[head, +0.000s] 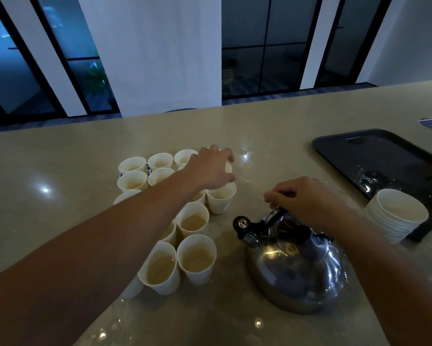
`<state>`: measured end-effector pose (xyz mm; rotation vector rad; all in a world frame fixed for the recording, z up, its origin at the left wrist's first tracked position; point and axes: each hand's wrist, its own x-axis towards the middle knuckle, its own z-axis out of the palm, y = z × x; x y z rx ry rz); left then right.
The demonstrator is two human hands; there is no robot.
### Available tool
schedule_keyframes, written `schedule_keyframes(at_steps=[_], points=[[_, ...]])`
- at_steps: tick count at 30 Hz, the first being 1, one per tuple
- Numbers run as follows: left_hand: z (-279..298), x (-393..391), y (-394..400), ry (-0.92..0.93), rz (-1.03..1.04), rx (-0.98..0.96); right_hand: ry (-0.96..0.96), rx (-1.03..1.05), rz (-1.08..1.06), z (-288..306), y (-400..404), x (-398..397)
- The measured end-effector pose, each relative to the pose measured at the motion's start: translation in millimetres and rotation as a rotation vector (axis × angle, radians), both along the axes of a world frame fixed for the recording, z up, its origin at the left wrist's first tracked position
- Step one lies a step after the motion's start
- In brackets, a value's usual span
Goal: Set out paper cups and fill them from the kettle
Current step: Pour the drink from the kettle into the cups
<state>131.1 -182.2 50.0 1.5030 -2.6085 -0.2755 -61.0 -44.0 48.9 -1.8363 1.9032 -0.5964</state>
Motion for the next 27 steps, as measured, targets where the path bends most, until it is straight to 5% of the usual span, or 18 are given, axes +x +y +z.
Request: schedule_keyframes(at_steps=[7,21,27], points=[[1.8,6.1,-6.1,-0.123,0.024,0.024,-0.004,0.004,-0.002,-2.3,0.2,-1.7],[-5.0,14.7,-9.0,0.015,0.010,0.012,-0.192,-0.155,-0.076,-4.5,34.7,-12.5],[-13.5,7.8,1.2,-0.083,-0.051,0.027,-0.221,-0.144,-0.084,-5.0,39.5,-13.4]])
